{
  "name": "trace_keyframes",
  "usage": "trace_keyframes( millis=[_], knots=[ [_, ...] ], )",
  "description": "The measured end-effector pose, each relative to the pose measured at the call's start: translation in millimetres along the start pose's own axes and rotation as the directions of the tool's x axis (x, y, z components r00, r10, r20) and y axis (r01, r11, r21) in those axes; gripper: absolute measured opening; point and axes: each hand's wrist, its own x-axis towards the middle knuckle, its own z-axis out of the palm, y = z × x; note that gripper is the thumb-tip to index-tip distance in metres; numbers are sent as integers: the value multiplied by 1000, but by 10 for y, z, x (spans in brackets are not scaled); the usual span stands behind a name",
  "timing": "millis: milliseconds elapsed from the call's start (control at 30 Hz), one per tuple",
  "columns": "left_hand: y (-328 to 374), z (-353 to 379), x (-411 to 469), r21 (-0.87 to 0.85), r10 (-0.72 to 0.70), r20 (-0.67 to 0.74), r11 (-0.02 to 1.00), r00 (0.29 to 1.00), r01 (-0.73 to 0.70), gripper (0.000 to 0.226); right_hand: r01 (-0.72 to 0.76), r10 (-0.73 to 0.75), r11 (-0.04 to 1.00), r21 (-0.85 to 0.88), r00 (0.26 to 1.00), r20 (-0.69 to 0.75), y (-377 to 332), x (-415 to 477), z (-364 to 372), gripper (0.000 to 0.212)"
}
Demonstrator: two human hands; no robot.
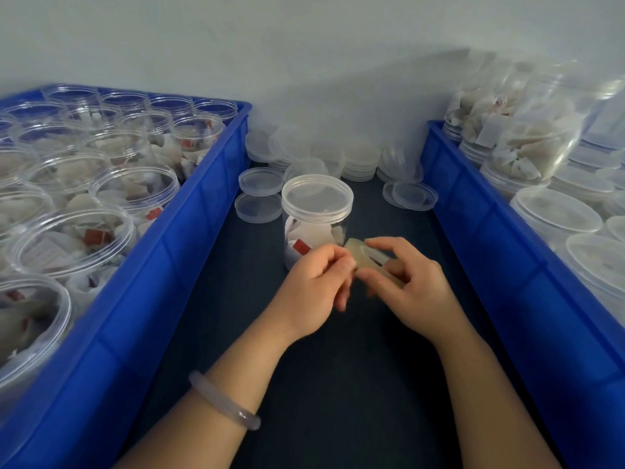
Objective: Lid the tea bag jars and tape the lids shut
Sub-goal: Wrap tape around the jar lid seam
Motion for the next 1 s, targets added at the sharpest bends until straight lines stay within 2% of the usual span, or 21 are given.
trace_keyframes(
  millis=[67, 133, 200, 267, 367, 400, 433, 467, 500, 533, 567, 600, 633, 667, 700, 767, 867, 1000],
  knots=[
    [53, -14, -14, -215, -26, 118, 975, 993, 51, 23, -52, 51, 998, 37, 999, 17, -11, 21, -42, 45],
    [74, -29, -4, -262, -71, 87, 961, 994, 92, 23, -89, 85, 992, 84, 995, 54, -26, 21, -76, 39],
    [45, -41, 22, -161, -111, -17, 981, 994, 107, 24, -96, 84, 989, 111, 991, 105, -61, 15, -107, 26],
    [42, -30, 22, -80, -95, -39, 993, 995, 92, 23, -85, 71, 989, 121, 990, 120, -85, 15, -132, 16],
    [70, 49, -22, -88, 27, 20, 996, 999, -25, 20, -44, 46, 991, 130, 999, -9, -129, 22, -155, 6],
    [68, 72, -32, -13, 116, -33, 993, 993, -117, 17, -30, 35, 994, 108, 998, -48, -149, 28, -158, 7],
    [74, 64, -35, 124, 252, -146, 964, 957, -235, 13, -23, 28, 997, 78, 997, -70, -171, 40, -156, 8],
    [80, 33, -30, 312, 421, -272, 889, 865, -335, 9, -25, 29, 998, 50, 996, -83, -186, 64, -154, 7],
    [74, -11, -16, 486, 572, -363, 790, 735, -375, 12, -33, 35, 999, 26, 996, -87, -195, 99, -157, 6],
    [64, -58, 7, 591, 659, -415, 719, 628, -364, 26, -34, 34, 999, 1, 995, -91, -201, 145, -161, 8],
    [46, -107, 44, 623, 669, -439, 707, 599, -334, 46, -32, 30, 999, -23, 995, -96, -209, 193, -168, 11],
    [27, -161, 91, 601, 613, -441, 744, 655, -291, 69, -26, 22, 999, -39, 995, -102, -221, 247, -167, 13],
    [12, -202, 136, 553, 518, -420, 797, 745, -243, 89, -19, 14, 999, -47, 995, -103, -231, 300, -158, 13],
    [-11, -227, 173, 495, 421, -379, 845, 824, -204, 103, -12, 6, 998, -57, 995, -97, -238, 347, -138, 11],
    [-49, -239, 208, 440, 354, -340, 879, 871, -185, 108, -7, 0, 997, -76, 996, -86, -244, 385, -107, 7],
    [-127, -260, 277, 371, 327, -325, 907, 887, -199, 106, 16, -23, 994, -105, 998, -66, -248, 438, -40, 4],
    [-185, -274, 363, 354, 420, -335, 886, 844, -300, 88, 21, -25, 997, -74, 998, -60, -259, 480, 30, 8],
    [-201, -256, 389, 322, 435, -383, 890, 815, -324, 66, 19, -24, 998, -56, 996, -86, -265, 499, 58, 11]
  ],
)
